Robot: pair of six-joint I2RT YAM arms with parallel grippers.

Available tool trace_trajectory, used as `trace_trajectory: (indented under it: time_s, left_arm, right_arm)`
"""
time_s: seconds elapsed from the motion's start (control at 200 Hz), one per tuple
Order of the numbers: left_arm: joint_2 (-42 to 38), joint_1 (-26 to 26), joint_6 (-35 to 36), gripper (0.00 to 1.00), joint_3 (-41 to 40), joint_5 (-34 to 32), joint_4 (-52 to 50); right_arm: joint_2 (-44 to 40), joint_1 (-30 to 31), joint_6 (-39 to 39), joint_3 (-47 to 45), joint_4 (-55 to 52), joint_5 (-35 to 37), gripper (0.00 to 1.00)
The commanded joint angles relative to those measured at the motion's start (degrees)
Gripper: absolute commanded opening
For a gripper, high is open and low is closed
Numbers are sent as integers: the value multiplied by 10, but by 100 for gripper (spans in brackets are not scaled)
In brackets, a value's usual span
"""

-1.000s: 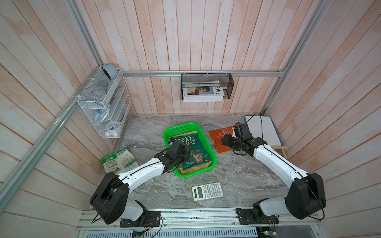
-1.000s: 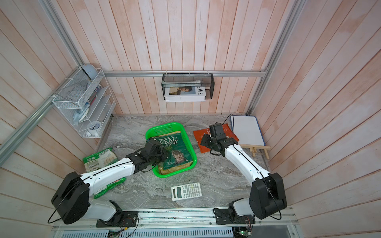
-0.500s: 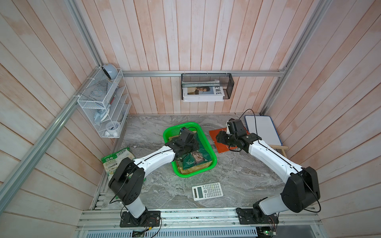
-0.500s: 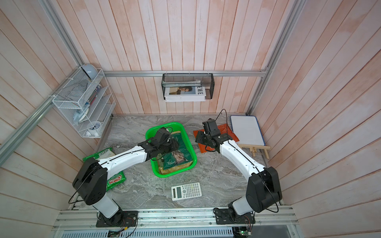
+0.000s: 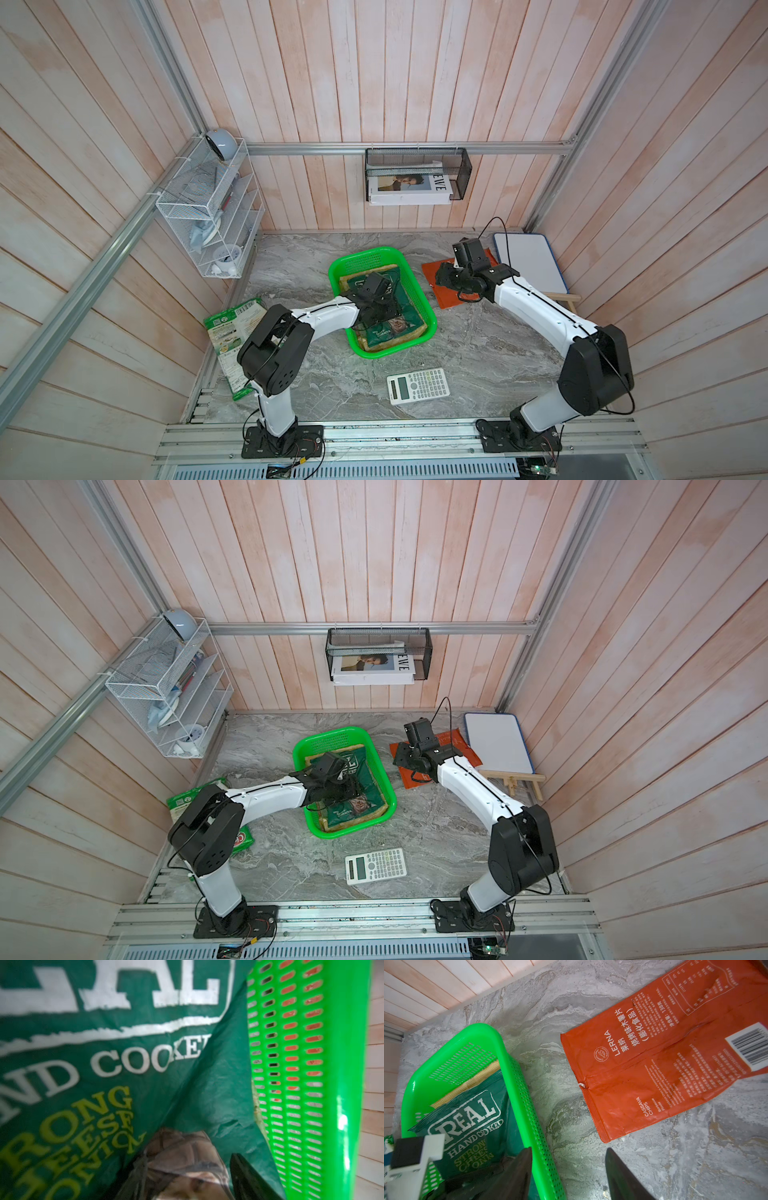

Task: Put the potato chips into the basket
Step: Place the potato chip in the basket, then pick up the potato chip from the center of the board.

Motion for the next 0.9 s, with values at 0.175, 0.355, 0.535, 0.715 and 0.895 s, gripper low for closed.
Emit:
trace_trajectory:
  time_s: [0.175,0.355,0.535,0.715,0.895]
  left_arm:
    - [-192,15,214,79,-9,-59,105]
    - [-245,57,326,87,-29,-67,151]
    - [-257,98,356,88,-33,-94,132]
    - [-262,120,335,88,-45,-95,122]
    - [-245,123,322,88,-43,-88,92]
  right_arm:
    - [38,-51,40,54,-25,73,63]
    - [100,-103,130,105,-87,95,63]
    - [180,-113,160,180,-136,166,63]
    - [292,-122,194,308,-209,196,64]
    - [439,-126,204,501,-327,231,64]
